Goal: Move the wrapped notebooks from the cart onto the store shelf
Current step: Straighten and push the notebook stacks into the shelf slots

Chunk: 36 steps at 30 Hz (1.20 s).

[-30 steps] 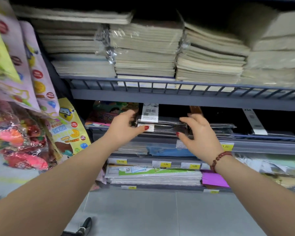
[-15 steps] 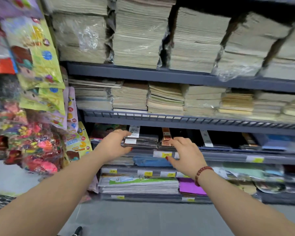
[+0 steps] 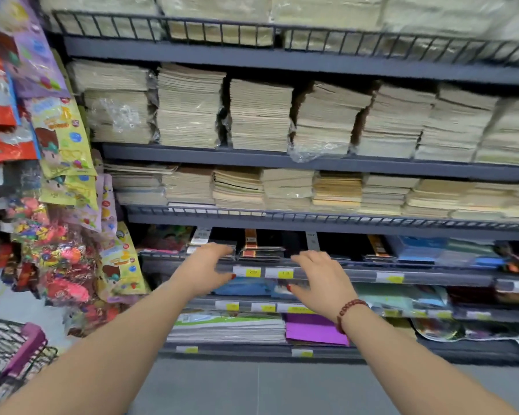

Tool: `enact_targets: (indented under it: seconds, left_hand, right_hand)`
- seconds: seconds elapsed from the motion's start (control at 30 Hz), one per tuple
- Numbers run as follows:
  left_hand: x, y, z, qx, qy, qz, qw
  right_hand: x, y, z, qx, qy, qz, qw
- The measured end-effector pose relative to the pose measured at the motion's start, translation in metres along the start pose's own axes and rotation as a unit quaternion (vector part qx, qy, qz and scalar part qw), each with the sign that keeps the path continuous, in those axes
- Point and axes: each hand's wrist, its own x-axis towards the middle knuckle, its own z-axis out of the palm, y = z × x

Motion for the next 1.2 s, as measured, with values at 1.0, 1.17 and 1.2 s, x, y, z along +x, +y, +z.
enact_targets:
  seconds: [1.0, 1.17, 1.2]
  left_hand:
    - [0.218, 0.229, 0.175, -0.018, -0.131, 0.112, 0.985]
    - [0.237, 0.244, 0.212, -0.057, -0.124, 0.019, 0.990]
    - [0.241, 0.247, 0.221, -0.066, -0.119, 0.003, 0.991]
  right_hand:
    - [-0.004, 0.321, -0.005, 0.086, -0.019, 0.221, 0.971]
    - [0.016, 0.378, 0.023, 0.146, -0.042, 0.207, 0.966]
    - [0.020, 0.389, 0.030, 0.159, -0.045, 0.205, 0.965]
